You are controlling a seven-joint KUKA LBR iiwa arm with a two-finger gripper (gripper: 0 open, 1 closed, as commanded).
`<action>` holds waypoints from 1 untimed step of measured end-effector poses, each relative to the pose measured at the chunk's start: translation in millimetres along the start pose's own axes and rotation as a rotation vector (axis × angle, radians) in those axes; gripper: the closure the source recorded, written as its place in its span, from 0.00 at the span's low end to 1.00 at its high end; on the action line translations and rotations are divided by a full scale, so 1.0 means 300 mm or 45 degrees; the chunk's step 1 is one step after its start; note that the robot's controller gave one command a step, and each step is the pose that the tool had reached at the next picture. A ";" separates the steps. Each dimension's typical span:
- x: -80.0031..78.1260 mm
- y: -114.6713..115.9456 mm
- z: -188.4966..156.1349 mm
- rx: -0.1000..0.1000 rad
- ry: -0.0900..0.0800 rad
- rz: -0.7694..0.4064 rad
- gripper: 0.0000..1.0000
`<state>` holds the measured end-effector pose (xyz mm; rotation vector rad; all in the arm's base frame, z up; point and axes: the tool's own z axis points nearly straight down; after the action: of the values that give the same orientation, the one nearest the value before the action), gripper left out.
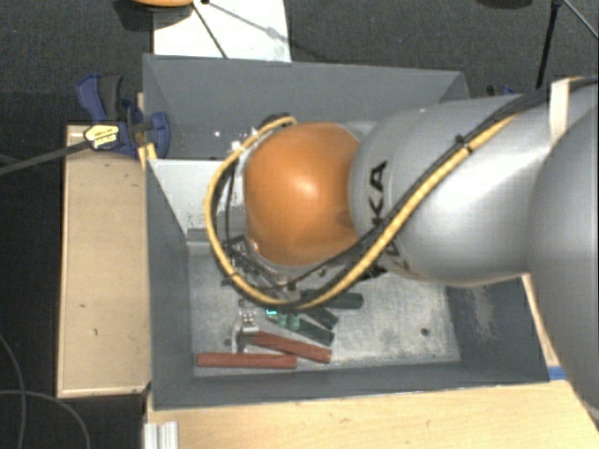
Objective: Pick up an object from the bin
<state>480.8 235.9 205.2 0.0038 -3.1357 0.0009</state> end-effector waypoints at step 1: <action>-0.007 -0.003 -0.012 -0.002 -0.009 0.005 0.00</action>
Offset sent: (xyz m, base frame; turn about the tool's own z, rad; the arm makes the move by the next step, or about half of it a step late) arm 0.0022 -0.0537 -0.1352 -0.2098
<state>483.0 234.9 208.7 -0.0021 -3.1427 -0.0017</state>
